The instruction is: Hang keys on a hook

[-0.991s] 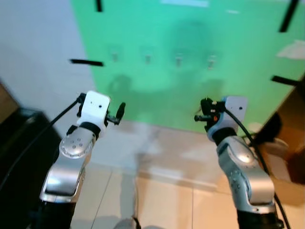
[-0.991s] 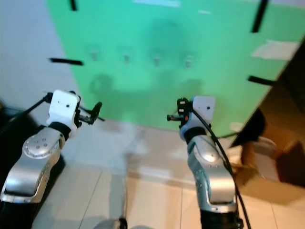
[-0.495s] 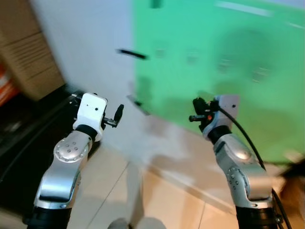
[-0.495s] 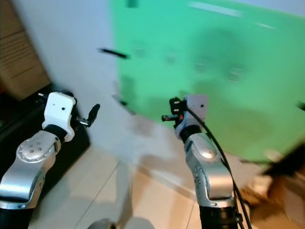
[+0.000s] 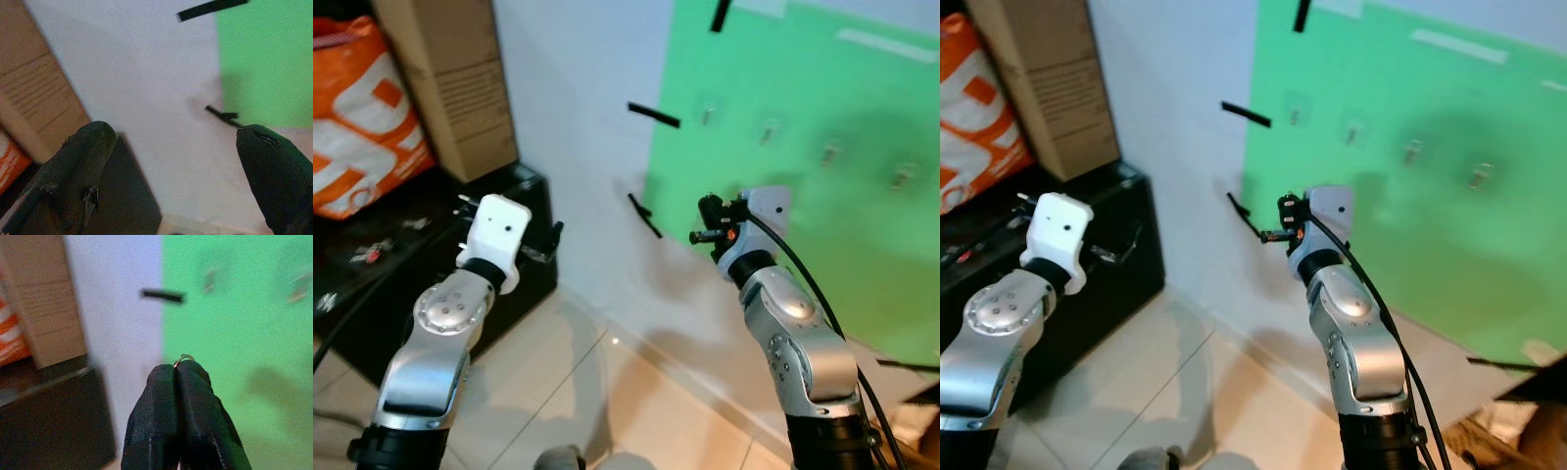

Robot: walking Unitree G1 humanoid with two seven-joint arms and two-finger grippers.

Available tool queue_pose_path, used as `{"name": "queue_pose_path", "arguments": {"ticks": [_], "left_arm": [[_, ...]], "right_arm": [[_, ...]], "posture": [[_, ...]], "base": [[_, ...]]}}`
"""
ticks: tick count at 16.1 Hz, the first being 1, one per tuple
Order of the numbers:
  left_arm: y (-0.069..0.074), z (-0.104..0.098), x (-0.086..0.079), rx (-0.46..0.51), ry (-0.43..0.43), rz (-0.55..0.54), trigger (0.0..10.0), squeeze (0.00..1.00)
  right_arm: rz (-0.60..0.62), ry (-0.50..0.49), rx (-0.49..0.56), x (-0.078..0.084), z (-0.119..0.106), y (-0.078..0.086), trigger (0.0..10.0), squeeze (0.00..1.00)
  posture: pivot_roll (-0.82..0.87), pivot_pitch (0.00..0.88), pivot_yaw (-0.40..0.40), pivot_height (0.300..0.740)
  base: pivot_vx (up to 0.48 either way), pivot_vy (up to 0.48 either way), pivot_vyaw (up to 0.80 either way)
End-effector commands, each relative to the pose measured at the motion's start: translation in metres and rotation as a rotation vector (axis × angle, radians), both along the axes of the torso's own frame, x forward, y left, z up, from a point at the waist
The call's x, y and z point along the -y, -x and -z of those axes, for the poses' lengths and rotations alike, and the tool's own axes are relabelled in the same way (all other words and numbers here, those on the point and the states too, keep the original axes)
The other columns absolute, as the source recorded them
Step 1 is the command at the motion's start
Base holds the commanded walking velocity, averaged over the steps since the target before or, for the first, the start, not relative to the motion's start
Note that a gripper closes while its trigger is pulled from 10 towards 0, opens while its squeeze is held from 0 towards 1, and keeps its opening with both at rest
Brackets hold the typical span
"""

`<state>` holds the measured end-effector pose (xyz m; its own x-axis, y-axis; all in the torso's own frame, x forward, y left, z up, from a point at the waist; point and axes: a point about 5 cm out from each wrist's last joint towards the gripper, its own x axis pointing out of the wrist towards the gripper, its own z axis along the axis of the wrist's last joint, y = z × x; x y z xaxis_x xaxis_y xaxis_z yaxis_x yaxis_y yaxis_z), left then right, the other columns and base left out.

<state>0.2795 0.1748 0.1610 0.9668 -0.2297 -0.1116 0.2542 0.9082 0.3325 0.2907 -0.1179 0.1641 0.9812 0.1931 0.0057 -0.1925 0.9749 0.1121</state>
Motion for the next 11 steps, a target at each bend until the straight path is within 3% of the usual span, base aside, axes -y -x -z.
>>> {"name": "queue_pose_path", "arguments": {"ticks": [1,3,4,7,11], "left_arm": [[-0.0034,-0.0026,0.0062,0.010,0.002,0.035,10.0,0.10],[-0.0049,-0.0028,0.0073,0.009,0.001,0.041,10.0,0.10],[-0.0062,-0.0024,0.0090,0.007,0.001,0.049,10.0,0.10],[-0.0070,-0.0015,0.0096,0.004,0.002,0.051,10.0,0.10],[-0.0082,-0.0014,0.0062,0.005,-0.006,0.043,10.0,0.10]], "right_arm": [[0.048,-0.009,0.072,0.0088,-0.0101,0.0001,10.0,0.00],[0.055,-0.037,0.053,0.0112,-0.0093,0.0013,10.0,0.00],[0.022,-0.096,0.040,0.0108,-0.0098,0.0031,10.0,0.00],[0.064,-0.053,0.028,0.0126,-0.0060,0.0017,10.0,0.00],[-0.006,-0.078,0.011,0.0078,-0.0024,0.0029,10.0,0.00]], "posture": [[0.03,0.000,-0.023,0.740],[0.02,0.000,-0.017,0.740],[0.02,0.000,-0.013,0.740],[0.02,0.000,-0.018,0.740],[0.03,0.000,-0.025,0.740]], "base": [[0.311,0.000,0.00],[0.319,0.000,0.00],[0.322,0.000,0.00],[0.326,0.000,0.00],[0.331,0.000,0.00]]}}
